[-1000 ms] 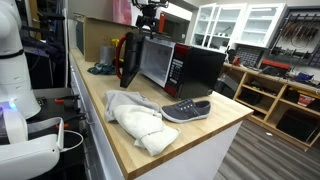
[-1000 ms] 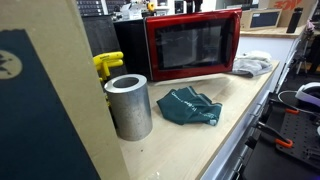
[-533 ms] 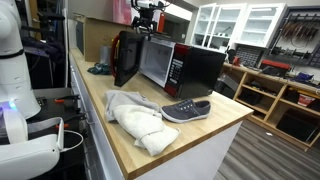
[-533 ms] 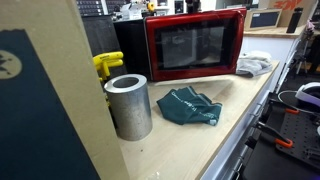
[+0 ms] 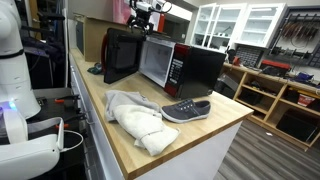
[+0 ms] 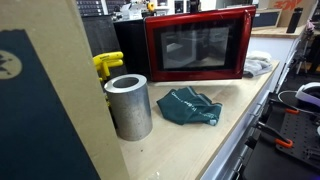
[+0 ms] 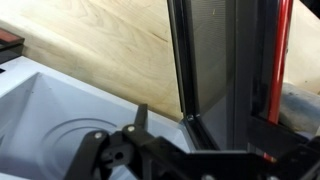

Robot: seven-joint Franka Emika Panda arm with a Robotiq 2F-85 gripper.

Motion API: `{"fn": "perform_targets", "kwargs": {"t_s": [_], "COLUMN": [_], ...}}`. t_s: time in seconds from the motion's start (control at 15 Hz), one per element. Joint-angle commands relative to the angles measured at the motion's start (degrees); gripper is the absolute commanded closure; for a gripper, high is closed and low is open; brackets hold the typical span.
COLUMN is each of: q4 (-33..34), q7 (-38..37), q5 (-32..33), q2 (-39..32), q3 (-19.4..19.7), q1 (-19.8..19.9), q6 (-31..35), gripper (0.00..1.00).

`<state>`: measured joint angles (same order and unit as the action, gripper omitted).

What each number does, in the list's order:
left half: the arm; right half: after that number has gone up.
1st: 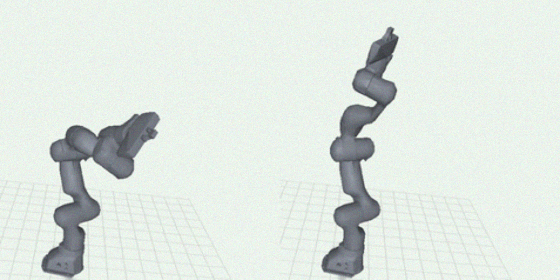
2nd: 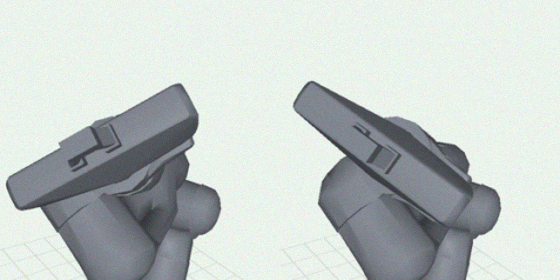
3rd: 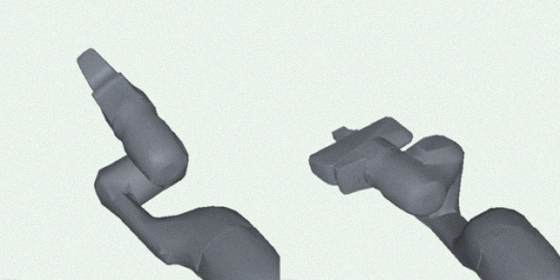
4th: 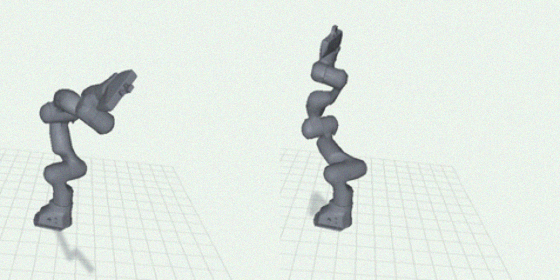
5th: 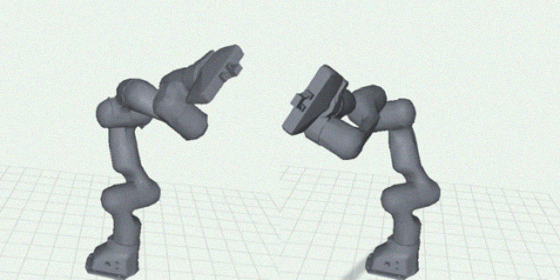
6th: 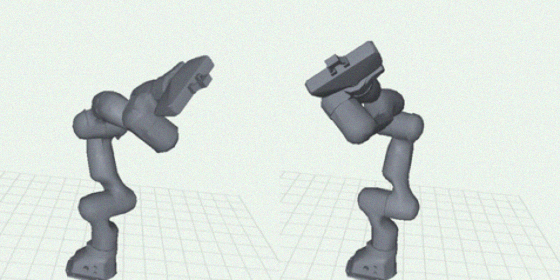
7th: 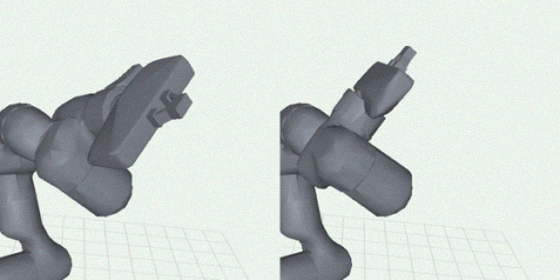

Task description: Open the microwave then push it backwards.

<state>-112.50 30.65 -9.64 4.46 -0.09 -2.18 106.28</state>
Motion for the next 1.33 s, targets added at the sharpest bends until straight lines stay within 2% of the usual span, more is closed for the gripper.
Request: {"fn": "perform_targets", "kwargs": {"t_s": [0.0, 0.33, 1.0, 1.27], "q4": [-2.72, -5.21, -5.84, -5.84], "q7": [4.03, 7.52, 13.21, 13.99], "q5": [-2.61, -5.72, -14.37, -12.22], "q2": [2.61, 4.31, 6.26, 7.72], "q3": [0.64, 1.30, 1.16, 1.19], "q1": [0.21, 0.10, -1.10, -1.15], "q6": [-1.75, -1.33, -3.89, -3.49], "gripper": [0.00, 0.00, 0.00, 0.00]}}
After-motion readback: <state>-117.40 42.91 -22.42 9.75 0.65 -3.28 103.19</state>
